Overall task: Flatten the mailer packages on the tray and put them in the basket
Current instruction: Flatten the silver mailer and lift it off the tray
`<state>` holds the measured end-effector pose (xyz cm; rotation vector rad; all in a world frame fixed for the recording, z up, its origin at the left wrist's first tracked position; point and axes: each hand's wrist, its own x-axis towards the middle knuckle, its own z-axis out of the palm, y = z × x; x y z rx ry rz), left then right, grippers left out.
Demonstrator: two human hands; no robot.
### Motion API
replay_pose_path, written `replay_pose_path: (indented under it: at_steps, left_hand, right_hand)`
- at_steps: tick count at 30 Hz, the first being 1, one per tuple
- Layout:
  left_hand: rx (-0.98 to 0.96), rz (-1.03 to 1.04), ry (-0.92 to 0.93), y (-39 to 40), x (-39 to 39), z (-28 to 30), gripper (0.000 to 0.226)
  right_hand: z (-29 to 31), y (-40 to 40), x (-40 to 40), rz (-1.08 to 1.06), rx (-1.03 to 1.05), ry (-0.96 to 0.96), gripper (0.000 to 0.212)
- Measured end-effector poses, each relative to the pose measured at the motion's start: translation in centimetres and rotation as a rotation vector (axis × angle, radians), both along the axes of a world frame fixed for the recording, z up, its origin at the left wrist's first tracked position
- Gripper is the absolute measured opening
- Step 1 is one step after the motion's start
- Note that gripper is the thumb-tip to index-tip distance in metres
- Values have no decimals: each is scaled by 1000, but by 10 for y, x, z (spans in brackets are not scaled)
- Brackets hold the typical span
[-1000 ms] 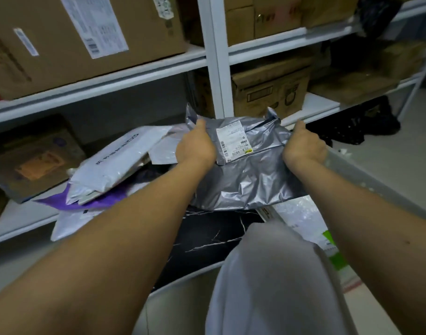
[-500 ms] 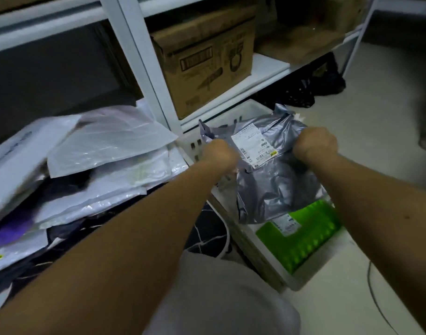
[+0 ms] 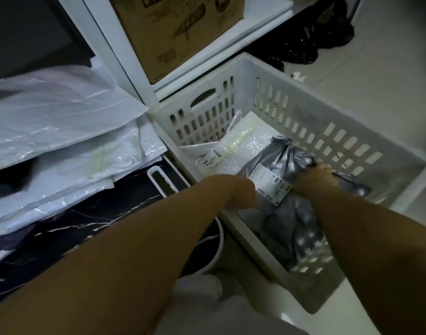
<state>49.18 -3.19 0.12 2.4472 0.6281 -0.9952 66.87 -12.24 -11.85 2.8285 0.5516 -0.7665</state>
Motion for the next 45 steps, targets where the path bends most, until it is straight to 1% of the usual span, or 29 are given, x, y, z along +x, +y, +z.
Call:
replay_pose_path:
  at_steps: [1, 2, 3, 5, 6, 7, 9, 10, 13, 16, 18, 20, 22, 24, 28, 29, 30, 33, 35, 37, 39, 45]
  left_hand:
    - [95, -74, -6, 4, 3, -6, 31]
    - [166, -192, -21, 7, 4, -13, 31]
    - [209, -268, -62, 12, 5, -23, 30]
    - [265, -184, -68, 20, 0, -19, 28]
    - [294, -142, -105, 22, -4, -20, 29]
    - [345, -129, -152, 25, -6, -23, 31]
    - [384, -107, -253, 27, -9, -26, 31]
    - [390, -93, -288, 28, -9, -28, 29]
    - [393, -44, -344, 28, -10, -33, 24]
    - [387, -8, -404, 28, -11, -36, 21]
    - [378, 10, -452, 28, -12, -36, 23]
    - [386, -4, -485, 28, -13, -34, 23]
    - [409, -31, -528, 27, -14, -34, 24]
    - [402, -23, -551, 28, -15, -35, 25]
    - [379, 9, -610, 27, -16, -36, 22]
    - [375, 14, -633, 27, -16, -35, 20]
    - [365, 23, -658, 27, -17, -34, 19]
    - [285, 58, -683, 27, -20, -29, 17]
    - [252, 69, -680, 28, -23, -21, 25]
    - [266, 79, -689, 29, -31, -7, 32]
    - [302, 107, -706, 30, -41, 8, 34]
    - [366, 199, -733, 21, -83, 53, 32]
  right_hand:
    - [-14, -2, 0, -51, -10, 1, 69]
    - [-13, -5, -10, -93, -20, 21, 75]
    - [-17, -5, -15, -130, -42, 22, 83]
    - [-12, 0, -25, -165, -16, 12, 78]
    - [-11, 3, -30, -125, 1, 19, 76]
    - [-18, 5, -35, -55, -18, 35, 80]
    - [-24, 7, -47, 58, -44, 147, 94]
    - [-30, 6, -51, 81, -44, 202, 100]
    - [-58, 1, -66, 72, -94, 341, 117]
    - [-104, -1, -65, 31, -169, 408, 141]
    - [-104, 0, -68, 40, -263, 378, 143]
    - [-80, 1, -79, 32, -311, 353, 133]
    - [-80, 0, -82, 57, -309, 336, 124]
    - [-84, 1, -84, 62, -295, 324, 124]
    - [-87, -3, -73, 55, -257, 356, 136]
    - [-85, -2, -68, 61, -240, 369, 136]
    - [-85, 1, -63, 54, -185, 380, 129]
    - [-87, 8, -50, 122, -52, 341, 93]
    - [-62, 14, -56, 177, 31, 303, 75]
    - [-34, 17, -62, 153, 111, 259, 65]
    - [-7, 21, -66, 154, 185, 212, 54]
    - [76, 35, -76, 247, 396, 137, 36]
